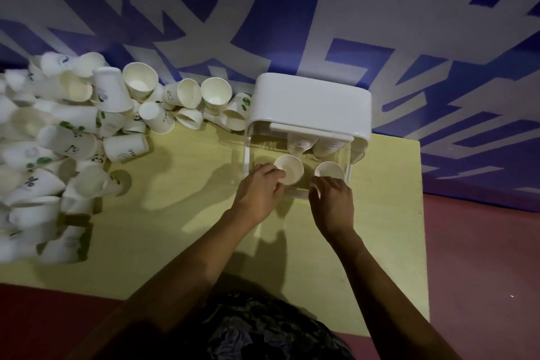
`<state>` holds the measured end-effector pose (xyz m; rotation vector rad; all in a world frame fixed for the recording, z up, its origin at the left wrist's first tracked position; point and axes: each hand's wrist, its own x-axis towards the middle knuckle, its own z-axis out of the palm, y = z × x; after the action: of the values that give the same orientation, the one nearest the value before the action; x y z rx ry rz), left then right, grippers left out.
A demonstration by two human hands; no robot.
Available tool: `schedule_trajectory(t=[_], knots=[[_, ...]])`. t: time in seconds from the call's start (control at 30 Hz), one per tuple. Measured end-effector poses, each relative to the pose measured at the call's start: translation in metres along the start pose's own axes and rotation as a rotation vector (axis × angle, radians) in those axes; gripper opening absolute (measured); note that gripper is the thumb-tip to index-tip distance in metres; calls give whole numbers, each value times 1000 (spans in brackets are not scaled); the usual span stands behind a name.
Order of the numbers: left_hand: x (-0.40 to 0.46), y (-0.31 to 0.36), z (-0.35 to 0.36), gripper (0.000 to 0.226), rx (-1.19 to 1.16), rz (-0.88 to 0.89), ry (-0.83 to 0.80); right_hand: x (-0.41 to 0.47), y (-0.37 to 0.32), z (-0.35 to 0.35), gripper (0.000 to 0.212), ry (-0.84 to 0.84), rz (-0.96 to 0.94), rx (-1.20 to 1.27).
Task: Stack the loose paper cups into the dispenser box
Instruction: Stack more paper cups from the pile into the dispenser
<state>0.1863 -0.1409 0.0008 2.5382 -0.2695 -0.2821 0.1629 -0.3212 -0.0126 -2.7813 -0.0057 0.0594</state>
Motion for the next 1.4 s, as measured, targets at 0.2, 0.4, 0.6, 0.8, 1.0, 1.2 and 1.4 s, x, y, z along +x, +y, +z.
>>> schedule_trajectory(t=[0.2,0.4,0.6,0.8,1.0,1.2,1.4], knots=[[-65,-58,-50,22,-40,-146,109,-14,-69,21,18,7,-128,158],[-123,-139,-95,24,-39,-328,207,-32,-162,56,20,-117,-138,305],[-174,-229,-149,25,47,-430,305,-49,-267,95,19,-197,-206,297],[-212,-316,-195,44,247,-518,234,-54,-358,139,30,-286,-318,247],[-217,-350,-212,46,209,-449,102,-45,-409,172,49,-294,-435,114],[-208,-360,-219,34,123,-375,49,-28,-424,192,37,-338,-355,-1],[-202,-350,-227,25,86,-281,151,-20,-421,189,20,-236,-257,14]])
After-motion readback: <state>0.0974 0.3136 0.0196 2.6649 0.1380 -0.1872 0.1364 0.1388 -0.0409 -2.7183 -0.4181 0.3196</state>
